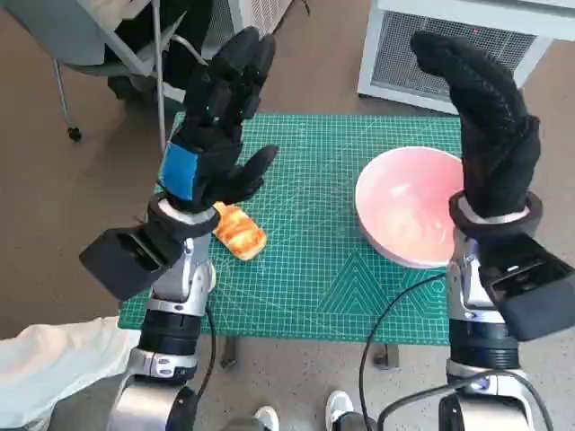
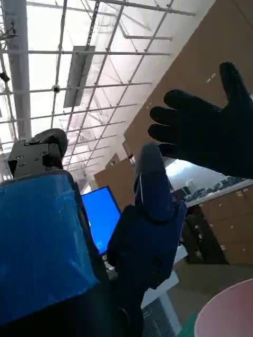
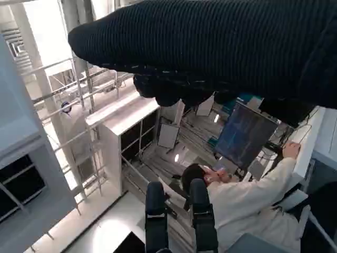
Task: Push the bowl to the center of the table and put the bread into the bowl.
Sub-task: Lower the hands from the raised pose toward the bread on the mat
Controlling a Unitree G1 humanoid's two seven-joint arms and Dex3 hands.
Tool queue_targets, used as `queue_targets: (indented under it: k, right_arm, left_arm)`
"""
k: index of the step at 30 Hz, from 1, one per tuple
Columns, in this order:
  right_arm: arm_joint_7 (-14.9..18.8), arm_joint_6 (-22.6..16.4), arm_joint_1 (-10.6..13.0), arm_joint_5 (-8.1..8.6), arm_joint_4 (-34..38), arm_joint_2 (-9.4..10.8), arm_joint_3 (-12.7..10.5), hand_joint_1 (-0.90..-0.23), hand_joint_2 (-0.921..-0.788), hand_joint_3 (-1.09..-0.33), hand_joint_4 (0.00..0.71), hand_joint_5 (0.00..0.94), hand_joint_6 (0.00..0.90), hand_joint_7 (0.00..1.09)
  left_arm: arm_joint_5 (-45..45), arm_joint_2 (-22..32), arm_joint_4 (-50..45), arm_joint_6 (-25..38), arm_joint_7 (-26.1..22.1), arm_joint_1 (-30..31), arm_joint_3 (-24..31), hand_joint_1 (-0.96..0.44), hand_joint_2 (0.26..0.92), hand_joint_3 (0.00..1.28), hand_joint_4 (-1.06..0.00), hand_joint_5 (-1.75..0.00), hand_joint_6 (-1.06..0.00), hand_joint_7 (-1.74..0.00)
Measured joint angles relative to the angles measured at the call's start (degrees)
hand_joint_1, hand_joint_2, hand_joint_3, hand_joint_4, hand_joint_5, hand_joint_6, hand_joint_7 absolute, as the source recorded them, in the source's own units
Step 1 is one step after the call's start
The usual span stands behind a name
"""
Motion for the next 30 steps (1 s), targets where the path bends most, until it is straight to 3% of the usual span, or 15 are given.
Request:
queue_targets:
  k: [24, 30]
  right_arm:
    - [0.0, 0.0, 0.3, -0.04, -0.5, 0.0, -0.2, -0.553, -0.921, -0.754, 0.285, 0.002, 0.03, 0.6]
    - [0.3, -0.2, 1.7, 0.24, -0.5, -2.0, -1.8, -0.534, -0.921, -0.76, 0.279, 0.0, 0.02, 0.6]
  left_arm:
    - [-1.1, -0.1, -0.2, 0.1, -0.8, 0.1, 0.0, -0.46, 0.921, 0.39, -0.16, 0.0, 0.0, -0.56]
    - [-1.1, -0.3, -0.8, 0.3, -0.8, 0.3, 0.0, -0.45, 0.921, 0.38, -0.16, 0.0, 0.0, -0.56]
